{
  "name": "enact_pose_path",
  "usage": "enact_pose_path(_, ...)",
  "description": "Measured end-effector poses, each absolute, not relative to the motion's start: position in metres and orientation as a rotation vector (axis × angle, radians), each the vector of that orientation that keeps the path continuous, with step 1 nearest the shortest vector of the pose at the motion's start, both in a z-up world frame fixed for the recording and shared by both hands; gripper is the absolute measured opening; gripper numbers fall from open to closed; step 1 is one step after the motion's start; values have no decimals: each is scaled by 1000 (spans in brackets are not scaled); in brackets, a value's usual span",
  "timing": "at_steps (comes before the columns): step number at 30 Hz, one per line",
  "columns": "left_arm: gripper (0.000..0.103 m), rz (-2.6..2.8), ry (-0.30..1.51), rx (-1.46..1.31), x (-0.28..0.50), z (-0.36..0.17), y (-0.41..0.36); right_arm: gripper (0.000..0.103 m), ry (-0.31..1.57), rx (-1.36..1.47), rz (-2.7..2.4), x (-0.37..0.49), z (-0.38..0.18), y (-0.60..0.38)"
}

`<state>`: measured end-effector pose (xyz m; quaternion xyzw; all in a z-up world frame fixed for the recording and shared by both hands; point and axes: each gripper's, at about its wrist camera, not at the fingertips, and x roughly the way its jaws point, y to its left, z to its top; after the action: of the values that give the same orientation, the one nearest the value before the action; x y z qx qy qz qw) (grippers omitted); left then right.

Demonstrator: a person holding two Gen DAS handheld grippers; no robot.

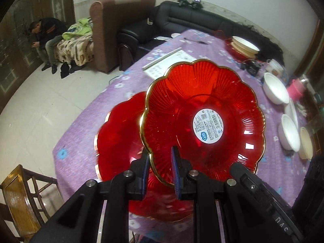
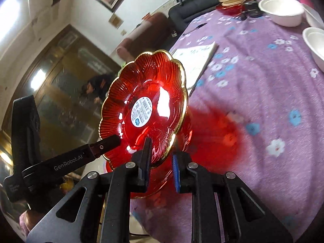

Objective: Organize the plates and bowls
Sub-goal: 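Lift the smaller red plate and stack it onto the large red plate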

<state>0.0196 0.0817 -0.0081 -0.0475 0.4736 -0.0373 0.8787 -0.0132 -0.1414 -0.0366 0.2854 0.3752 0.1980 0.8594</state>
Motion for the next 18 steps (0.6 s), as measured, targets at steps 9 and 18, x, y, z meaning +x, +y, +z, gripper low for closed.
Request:
enact_pose_path(9, 19, -43, 985, -114, 20, -30, 102, 17, 843, 528, 418, -5, -50, -112)
enact_pose_path(18, 19, 4, 944, -72, 17, -38, 110, 17, 839, 445, 390, -4, -54, -94)
